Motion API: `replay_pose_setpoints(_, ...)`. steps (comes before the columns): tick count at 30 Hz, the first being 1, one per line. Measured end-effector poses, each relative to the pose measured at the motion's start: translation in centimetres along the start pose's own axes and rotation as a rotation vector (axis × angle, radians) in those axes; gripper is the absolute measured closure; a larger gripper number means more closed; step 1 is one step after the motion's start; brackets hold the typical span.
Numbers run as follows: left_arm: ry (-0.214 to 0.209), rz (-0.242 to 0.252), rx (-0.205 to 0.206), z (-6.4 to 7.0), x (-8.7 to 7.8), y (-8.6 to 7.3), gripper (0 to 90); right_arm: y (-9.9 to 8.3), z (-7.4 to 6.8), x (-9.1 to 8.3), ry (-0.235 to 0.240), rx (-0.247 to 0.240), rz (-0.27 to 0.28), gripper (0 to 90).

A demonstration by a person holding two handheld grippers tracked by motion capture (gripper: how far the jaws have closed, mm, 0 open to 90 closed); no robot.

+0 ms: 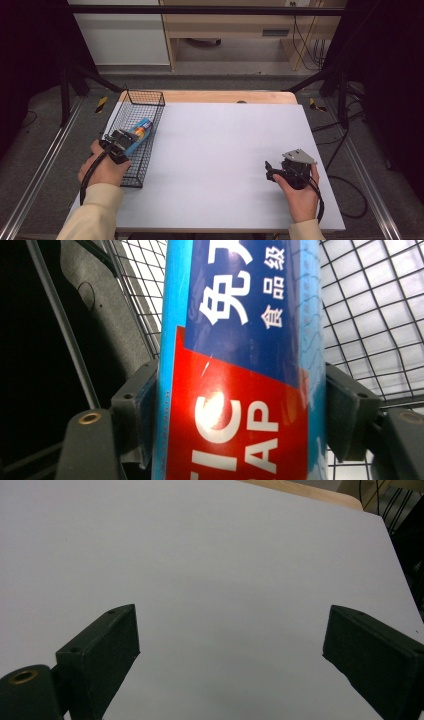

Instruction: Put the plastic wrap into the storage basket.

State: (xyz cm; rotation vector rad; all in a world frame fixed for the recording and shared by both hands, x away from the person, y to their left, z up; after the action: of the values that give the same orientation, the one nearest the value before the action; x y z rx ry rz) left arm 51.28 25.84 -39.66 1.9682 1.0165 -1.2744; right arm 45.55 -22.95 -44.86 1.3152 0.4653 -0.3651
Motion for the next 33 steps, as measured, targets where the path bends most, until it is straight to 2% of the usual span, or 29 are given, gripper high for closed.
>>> replay_pose_setpoints(2,-0.003,0.023,-0.008,0.1,-0.2,0.0,22.9,0.0,0.0,0.0,0.002,0.0,-0.001,8.2)
replay_pose_setpoints(5,0.0,0.055,0.035,0.5,-1.0,-0.1,19.3,0.0,0.0,0.0,0.004,-0.003,-0.001,8.1)
replay_pose_setpoints(6,0.0,0.055,0.035,0.5,-1.0,-0.1,18.5,0.0,0.0,0.0,0.004,-0.003,-0.001,8.1)
replay_pose_setpoints(12,0.02,0.158,0.024,0.4,-2.8,-0.5,13.2,0.0,0.0,0.0,0.0,-0.011,-0.001,7.8)
replay_pose_setpoints(16,0.001,0.255,0.018,0.4,-3.9,-0.7,10.8,0.0,-0.2,-0.1,-0.001,-0.021,0.004,6.8)
replay_pose_setpoints(20,-0.015,0.342,0.039,0.8,-5.0,-0.8,9.4,0.1,-0.4,-0.2,-0.005,-0.036,0.01,5.9)
replay_pose_setpoints(23,-0.043,0.402,0.052,1.1,-5.9,-1.1,8.6,0.1,-0.5,-0.3,-0.006,-0.047,0.02,5.6)
replay_pose_setpoints(26,-0.039,0.463,0.073,1.6,-6.6,-1.4,7.7,0.2,-0.6,-0.4,-0.011,-0.056,0.038,4.9)
replay_pose_setpoints(27,-0.063,0.504,0.092,1.7,-6.8,-1.4,7.4,0.2,-0.6,-0.5,-0.009,-0.053,0.038,4.7)
replay_pose_setpoints(29,-0.114,0.541,0.085,2.2,-7.1,-1.5,7.0,0.3,-0.8,-0.6,-0.013,-0.05,0.048,4.6)
replay_pose_setpoints(33,-0.169,0.598,0.111,3.0,-7.5,-1.4,7.0,0.3,-0.7,-0.7,-0.02,-0.038,0.054,4.6)
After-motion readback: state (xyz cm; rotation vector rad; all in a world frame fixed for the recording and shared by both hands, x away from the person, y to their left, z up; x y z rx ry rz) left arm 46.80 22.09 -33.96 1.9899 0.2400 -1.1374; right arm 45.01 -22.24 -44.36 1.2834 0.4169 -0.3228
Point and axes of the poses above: each handheld gripper's, and its own axes: x roughly forward along the jaws, y roughly out of its top, z roughly to its right, the point moved 1 cm from there along x, roughly forward along the jaws, and after that the axes turned 9 degrees about -y, right-handed, at the moved point
